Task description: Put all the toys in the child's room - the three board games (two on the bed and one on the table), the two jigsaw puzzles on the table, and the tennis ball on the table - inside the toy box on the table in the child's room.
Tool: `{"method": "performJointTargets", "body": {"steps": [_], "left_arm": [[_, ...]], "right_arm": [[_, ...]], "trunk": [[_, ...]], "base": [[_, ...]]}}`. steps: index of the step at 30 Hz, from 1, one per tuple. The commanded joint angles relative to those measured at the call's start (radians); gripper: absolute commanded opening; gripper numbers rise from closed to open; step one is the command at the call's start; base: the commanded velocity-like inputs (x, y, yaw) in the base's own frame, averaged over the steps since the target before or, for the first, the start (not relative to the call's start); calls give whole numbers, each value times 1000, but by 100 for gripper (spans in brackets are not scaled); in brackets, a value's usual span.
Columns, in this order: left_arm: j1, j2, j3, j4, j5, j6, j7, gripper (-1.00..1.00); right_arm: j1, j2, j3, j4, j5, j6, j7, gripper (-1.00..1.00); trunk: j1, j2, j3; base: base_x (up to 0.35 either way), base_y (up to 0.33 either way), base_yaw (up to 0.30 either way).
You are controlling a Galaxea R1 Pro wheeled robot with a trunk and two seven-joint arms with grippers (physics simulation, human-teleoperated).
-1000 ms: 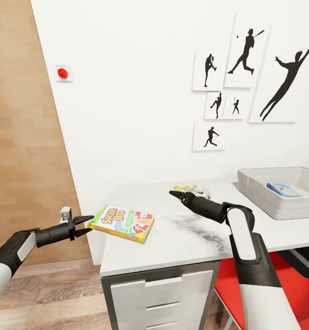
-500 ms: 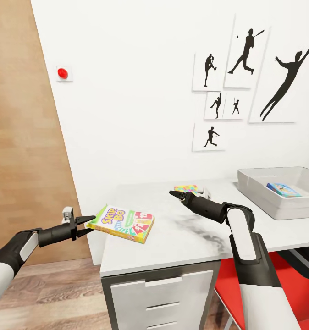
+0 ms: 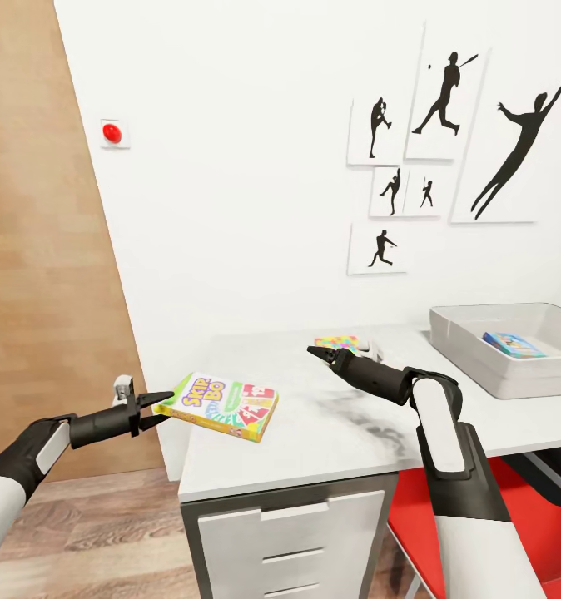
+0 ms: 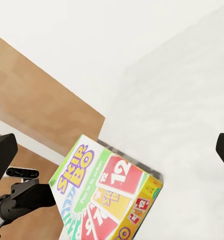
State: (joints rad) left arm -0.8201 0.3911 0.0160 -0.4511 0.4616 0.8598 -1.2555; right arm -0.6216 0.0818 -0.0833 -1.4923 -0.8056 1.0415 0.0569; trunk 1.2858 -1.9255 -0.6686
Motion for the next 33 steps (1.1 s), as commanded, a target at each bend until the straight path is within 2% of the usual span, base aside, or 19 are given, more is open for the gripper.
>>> {"method": "performJointTargets", "body": {"steps": [1,6,7,24,33], "left_arm": [[-1,0,1,0,1,9,-2,100],[-1,0,1,0,1,8,-2,100],[-1,0,1,0,2,8,-2,-100],[-1,0,1,-1,2,7,-10,-100],[-1,0,1,-1,2,6,-13,-100]], "right_arm": [[-1,1,-3,0,5,6,6,100],[0,1,-3,0,5,6,6,100],[0,1,-3,0,5,6,6,100],[1,1,-3,0,5,6,6,100],[5,0,-3,0,6,6,6,100]], "trunk": [[0,-1,-1],[0,-1,-1],[0,-1,-1],[0,-1,-1],[-35,62,27]], "base": [[0,-6,0],[0,-3,0],[0,0,0],[0,0,0],[0,0,0]]}}
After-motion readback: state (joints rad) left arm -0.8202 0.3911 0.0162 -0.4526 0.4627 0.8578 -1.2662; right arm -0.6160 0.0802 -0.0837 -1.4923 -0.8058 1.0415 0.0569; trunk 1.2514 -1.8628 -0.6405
